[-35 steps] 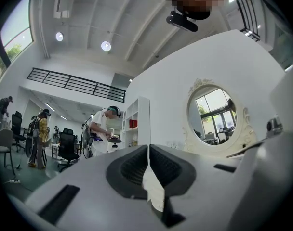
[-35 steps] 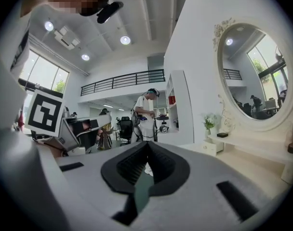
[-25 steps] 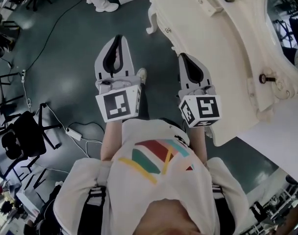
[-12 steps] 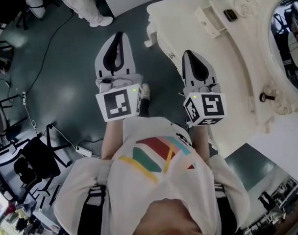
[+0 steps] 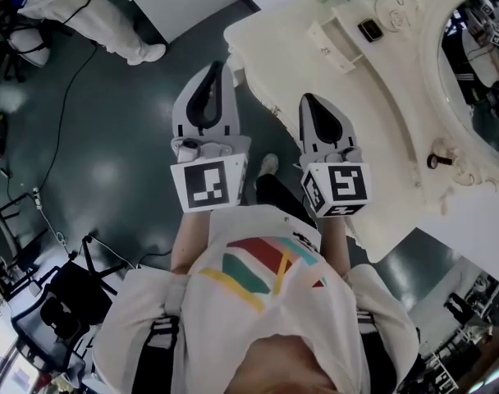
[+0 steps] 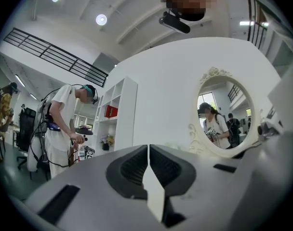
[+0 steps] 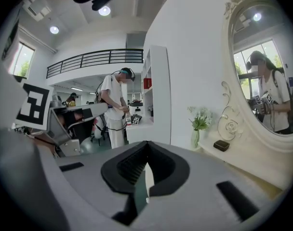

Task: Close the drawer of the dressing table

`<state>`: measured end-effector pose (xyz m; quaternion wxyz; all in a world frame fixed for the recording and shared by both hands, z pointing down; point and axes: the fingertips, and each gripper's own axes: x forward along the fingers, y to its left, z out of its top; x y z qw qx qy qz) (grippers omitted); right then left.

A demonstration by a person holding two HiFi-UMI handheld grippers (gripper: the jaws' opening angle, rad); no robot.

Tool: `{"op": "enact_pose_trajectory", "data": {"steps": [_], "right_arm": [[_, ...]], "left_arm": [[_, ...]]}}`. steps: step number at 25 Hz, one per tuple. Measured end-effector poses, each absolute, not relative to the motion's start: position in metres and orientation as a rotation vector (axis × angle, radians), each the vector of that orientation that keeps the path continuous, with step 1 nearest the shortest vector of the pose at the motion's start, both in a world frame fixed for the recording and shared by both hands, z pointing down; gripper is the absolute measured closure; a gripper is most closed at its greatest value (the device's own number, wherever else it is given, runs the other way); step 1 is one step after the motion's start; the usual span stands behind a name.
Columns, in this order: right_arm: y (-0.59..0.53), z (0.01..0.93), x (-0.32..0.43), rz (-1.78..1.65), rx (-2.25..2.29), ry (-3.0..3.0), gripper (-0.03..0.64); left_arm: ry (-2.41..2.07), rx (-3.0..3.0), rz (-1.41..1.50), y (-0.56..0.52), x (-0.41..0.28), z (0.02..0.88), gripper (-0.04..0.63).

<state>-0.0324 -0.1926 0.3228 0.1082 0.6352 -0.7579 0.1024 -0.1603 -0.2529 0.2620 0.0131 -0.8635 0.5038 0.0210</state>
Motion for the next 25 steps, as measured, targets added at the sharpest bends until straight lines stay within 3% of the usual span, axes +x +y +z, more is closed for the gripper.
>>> {"op": "enact_pose_trajectory", "data": {"steps": [15, 25], "right_arm": [[-0.189, 0.291, 0.008, 0.169, 2.011, -2.224, 0.618], [-0.154, 0.288, 0.071, 0.174, 2.219, -2.067, 0.618]], "left_arm": [[1.437, -2.705, 0.074, -0.254, -0.107, 0.245, 0.583], [1.212, -2.805, 0.062, -0.236, -0.032, 0.248, 0.583]]}}
